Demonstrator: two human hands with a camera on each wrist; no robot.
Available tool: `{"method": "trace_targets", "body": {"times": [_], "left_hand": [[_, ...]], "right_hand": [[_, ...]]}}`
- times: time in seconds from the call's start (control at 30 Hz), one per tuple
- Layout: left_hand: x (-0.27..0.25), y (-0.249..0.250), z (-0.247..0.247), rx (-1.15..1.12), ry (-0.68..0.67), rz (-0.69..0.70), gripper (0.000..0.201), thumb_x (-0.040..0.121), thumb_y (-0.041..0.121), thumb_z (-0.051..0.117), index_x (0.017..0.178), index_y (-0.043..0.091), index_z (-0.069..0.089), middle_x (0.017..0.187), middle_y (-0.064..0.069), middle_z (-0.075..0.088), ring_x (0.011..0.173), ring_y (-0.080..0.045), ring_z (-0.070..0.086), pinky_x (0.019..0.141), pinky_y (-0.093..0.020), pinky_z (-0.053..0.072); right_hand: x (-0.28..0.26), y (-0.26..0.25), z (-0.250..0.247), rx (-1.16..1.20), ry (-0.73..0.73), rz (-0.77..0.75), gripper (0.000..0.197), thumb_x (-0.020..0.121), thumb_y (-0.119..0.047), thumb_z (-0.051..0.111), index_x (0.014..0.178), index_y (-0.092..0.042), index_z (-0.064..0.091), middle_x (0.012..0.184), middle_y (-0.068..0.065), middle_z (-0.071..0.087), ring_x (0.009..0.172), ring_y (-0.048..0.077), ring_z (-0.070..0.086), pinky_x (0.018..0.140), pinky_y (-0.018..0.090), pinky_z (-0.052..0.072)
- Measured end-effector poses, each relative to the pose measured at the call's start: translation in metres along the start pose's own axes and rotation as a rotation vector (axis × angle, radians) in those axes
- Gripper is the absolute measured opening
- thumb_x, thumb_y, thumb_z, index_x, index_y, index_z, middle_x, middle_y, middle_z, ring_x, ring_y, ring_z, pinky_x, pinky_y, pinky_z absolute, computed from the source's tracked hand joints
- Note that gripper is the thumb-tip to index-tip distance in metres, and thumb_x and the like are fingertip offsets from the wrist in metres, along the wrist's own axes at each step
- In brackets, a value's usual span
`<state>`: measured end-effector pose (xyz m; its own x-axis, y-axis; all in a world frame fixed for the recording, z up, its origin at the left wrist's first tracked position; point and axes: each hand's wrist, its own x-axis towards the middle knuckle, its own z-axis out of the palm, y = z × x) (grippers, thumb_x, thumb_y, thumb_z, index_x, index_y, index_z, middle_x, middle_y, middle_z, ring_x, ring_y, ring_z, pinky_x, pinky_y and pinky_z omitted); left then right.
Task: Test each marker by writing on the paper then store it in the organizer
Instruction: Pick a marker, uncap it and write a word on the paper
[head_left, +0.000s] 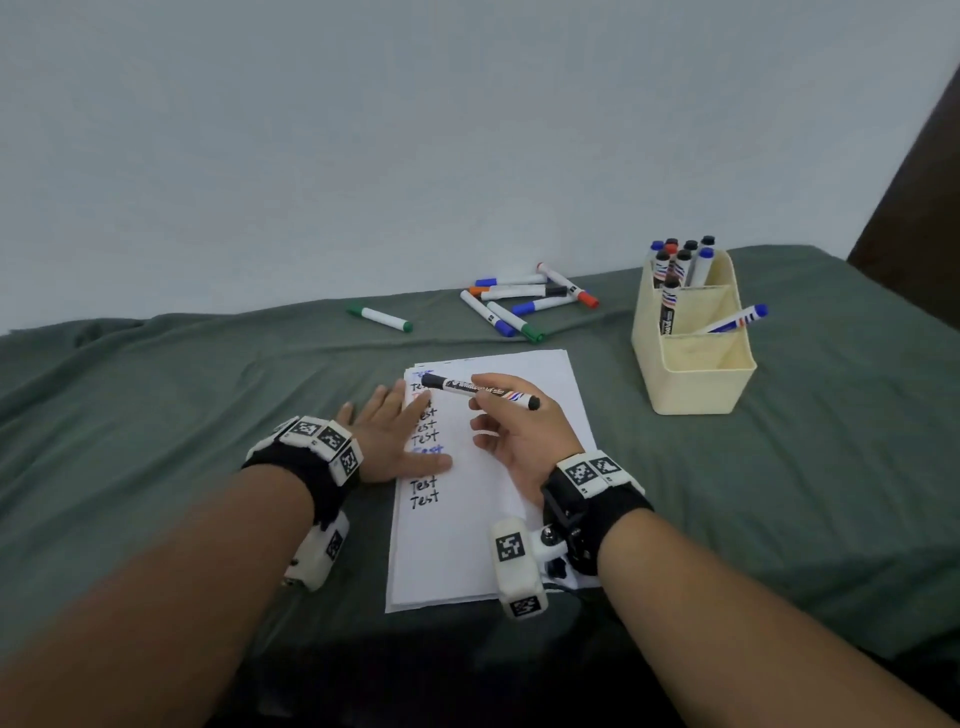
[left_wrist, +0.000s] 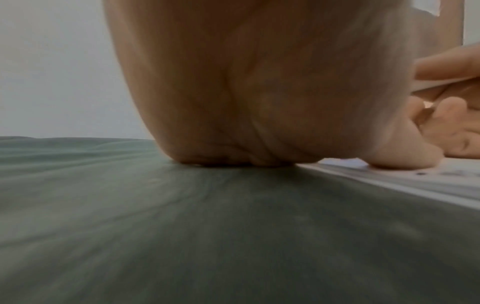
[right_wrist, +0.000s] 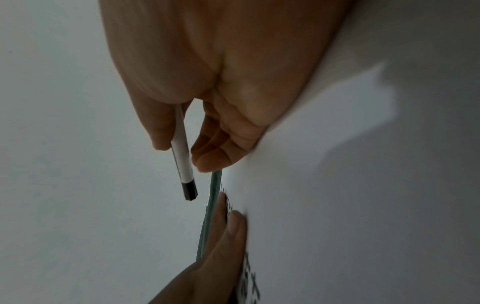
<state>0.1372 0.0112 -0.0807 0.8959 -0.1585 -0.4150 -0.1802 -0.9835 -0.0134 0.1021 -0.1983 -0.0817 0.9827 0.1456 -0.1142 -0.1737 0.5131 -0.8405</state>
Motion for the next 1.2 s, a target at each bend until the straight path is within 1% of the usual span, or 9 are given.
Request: {"method": "trace_targets", "body": {"times": [0.2,0.3,0.43,0.6,0.73,0.9,1.0,1.07,1.2], "left_hand": [[0.002,0.001,-0.001,-0.002,0.006,-0.009,0.111,0.069,0.094,0.033,0.152,0.038,-0.015,0.162,0.003,-0.024,0.150,-0.021,-0.017,0.118,-0.057,-0.002],[0.002,0.001,-0.001,-0.017,0.008,-0.012,0.111,0.069,0.094,0.034,0.153,0.039,-0.015,0.162,0.003,-0.024,0.150,-0.020,-0.017,0.118,-0.057,-0.003],[0.003,-0.001,0.000,-0.038,0.004,-0.010,0.114,0.064,0.097,0.032,0.152,0.040,-0.014,0.161,0.005,-0.024,0.150,-0.020,-0.017,0.118,-0.057,-0.004],[0.004,-0.002,0.001,-0.043,0.010,-0.008,0.124,0.050,0.103,0.021,0.152,0.041,-0.014,0.161,0.006,-0.024,0.150,-0.020,-0.017,0.117,-0.057,-0.004],[0.006,-0.003,0.002,-0.057,0.010,-0.009,0.128,0.044,0.105,0.018,0.151,0.043,-0.015,0.161,0.008,-0.025,0.149,-0.018,-0.019,0.117,-0.056,-0.005],[0.006,-0.003,0.002,-0.068,0.007,-0.006,0.131,0.041,0.107,0.017,0.150,0.044,-0.016,0.160,0.009,-0.026,0.149,-0.017,-0.020,0.117,-0.056,-0.006],[0.005,-0.002,0.002,-0.073,0.015,-0.008,0.128,0.044,0.105,0.019,0.151,0.044,-0.015,0.161,0.009,-0.025,0.149,-0.017,-0.020,0.117,-0.057,-0.005],[0.004,-0.002,0.001,-0.079,0.011,-0.007,0.127,0.045,0.105,0.020,0.151,0.044,-0.015,0.160,0.009,-0.026,0.149,-0.017,-0.020,0.117,-0.057,-0.006],[0.001,-0.001,0.000,-0.089,0.009,-0.005,0.127,0.045,0.104,0.020,0.151,0.044,-0.015,0.160,0.010,-0.027,0.148,-0.017,-0.021,0.117,-0.056,-0.007]], "right_hand": [[0.000,-0.005,-0.001,0.148,0.028,0.013,0.019,0.096,0.002,0.063,0.109,-0.008,0.073,0.103,0.015,0.073,0.093,0.028,0.070,0.082,0.034,0.060],[0.008,-0.024,0.005,0.146,0.091,-0.029,0.035,0.096,0.002,0.063,0.127,-0.012,0.053,0.100,0.015,0.077,0.077,0.026,0.073,0.073,0.033,0.062],[0.024,-0.084,0.005,-0.297,0.316,-0.266,0.047,0.097,-0.009,0.062,0.138,-0.019,0.040,0.082,0.012,0.073,0.050,0.017,0.060,0.048,0.027,0.051],[0.027,-0.176,-0.012,-0.822,0.436,-0.647,0.054,0.098,-0.024,0.061,0.142,-0.044,0.037,0.080,0.015,0.069,0.070,0.023,0.070,0.070,0.037,0.060],[0.024,-0.228,-0.035,-0.998,0.527,-0.819,0.050,0.097,-0.022,0.059,0.133,-0.052,0.042,0.095,-0.005,0.063,0.076,0.012,0.066,0.075,0.035,0.058],[0.020,-0.230,-0.068,-1.141,0.610,-0.775,0.045,0.095,-0.014,0.063,0.120,-0.049,0.047,0.108,-0.005,0.064,0.078,0.013,0.066,0.068,0.026,0.056],[0.022,-0.212,-0.081,-1.283,0.576,-0.675,0.019,0.094,-0.018,0.064,0.106,-0.033,0.064,0.101,-0.003,0.069,0.078,0.015,0.067,0.064,0.012,0.047],[0.025,-0.202,-0.086,-1.412,0.578,-0.620,0.008,0.093,-0.023,0.065,0.094,-0.022,0.072,0.098,-0.001,0.072,0.090,0.020,0.066,0.076,0.022,0.045],[0.031,-0.193,-0.079,-1.642,0.569,-0.601,0.022,0.096,-0.032,0.056,0.094,-0.020,0.075,0.104,0.001,0.069,0.106,0.026,0.060,0.084,0.025,0.035]]}}
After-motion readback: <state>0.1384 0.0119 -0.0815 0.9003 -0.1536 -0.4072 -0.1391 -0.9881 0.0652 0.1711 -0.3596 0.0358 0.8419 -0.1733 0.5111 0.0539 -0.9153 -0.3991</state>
